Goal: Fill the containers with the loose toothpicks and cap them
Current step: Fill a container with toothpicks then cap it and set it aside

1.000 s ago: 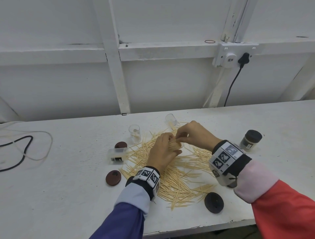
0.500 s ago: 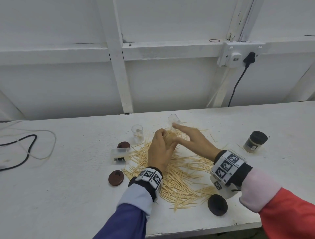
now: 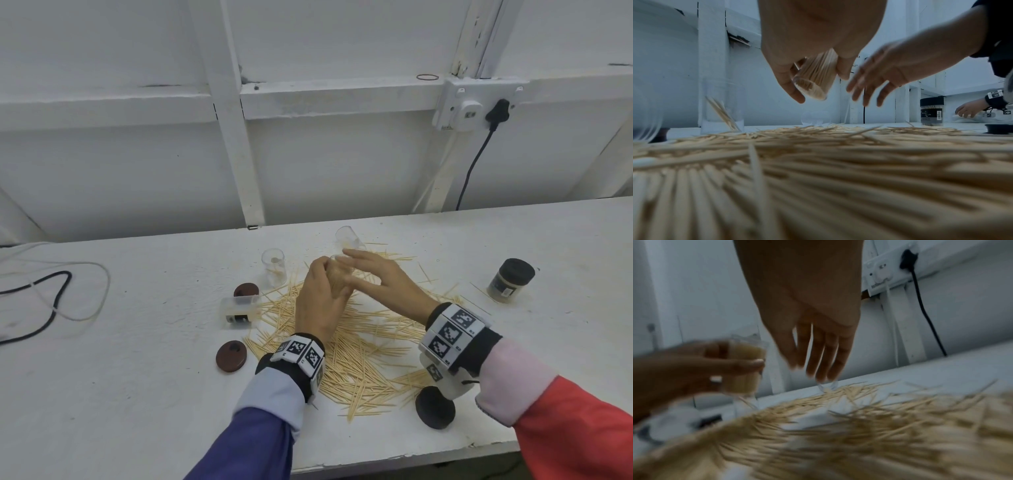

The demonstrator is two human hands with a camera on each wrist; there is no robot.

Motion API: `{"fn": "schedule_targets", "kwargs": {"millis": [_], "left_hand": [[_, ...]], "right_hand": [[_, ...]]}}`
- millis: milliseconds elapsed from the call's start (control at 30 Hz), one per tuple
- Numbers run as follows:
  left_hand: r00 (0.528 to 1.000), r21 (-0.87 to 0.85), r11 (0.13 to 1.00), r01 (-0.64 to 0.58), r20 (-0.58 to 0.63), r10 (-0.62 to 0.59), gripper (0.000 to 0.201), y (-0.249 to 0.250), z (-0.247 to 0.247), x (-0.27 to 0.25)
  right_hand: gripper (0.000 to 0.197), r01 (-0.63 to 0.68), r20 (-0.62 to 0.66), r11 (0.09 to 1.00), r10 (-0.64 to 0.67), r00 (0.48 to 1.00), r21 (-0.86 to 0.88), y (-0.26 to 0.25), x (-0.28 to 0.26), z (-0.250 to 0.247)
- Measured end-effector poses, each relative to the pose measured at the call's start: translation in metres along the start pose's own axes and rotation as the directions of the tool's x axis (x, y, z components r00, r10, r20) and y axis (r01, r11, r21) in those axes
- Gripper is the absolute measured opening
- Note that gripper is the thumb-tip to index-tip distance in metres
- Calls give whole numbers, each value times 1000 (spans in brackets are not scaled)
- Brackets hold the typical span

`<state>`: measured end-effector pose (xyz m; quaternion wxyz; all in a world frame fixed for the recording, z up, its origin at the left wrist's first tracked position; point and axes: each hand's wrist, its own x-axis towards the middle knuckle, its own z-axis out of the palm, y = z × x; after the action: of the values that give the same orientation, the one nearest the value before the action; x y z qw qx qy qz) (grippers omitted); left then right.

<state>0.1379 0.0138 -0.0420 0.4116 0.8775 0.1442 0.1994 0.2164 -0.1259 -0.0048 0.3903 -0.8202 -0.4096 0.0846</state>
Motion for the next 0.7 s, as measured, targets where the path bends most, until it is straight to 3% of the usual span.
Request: {"fn": "schedule_targets", "kwargs": {"millis": [67,133,200,267,367,700], "left_hand": [[1000,15,1000,-5,-17,6,65,0,0,0],[999,29,1000,-9,-35,10,62,1,0,0],[999,47,999,-23,-35,25,58,0,1,1],[999,64,997,-38,-27,39,56,-2,2,1],[998,84,994,-63,-4,63,55,-3,4,1],[996,109,990,-90,26,88,54,-7,7,2]], "right_hand": [[37,-35,-129,985,57,990,170,5,0,-4],[30,-118,-208,979,152,966,165,13,-1,-7],[20,-241,-117,969,233,965,-57,24,-2,-11],[20,-286,93,896,334,938,-341,32,-5,-10],[29,-244,189,800,403,896,-548,35,-11,-5],[12,-60,252,722,317,915,-689,32,-12,-4]]}}
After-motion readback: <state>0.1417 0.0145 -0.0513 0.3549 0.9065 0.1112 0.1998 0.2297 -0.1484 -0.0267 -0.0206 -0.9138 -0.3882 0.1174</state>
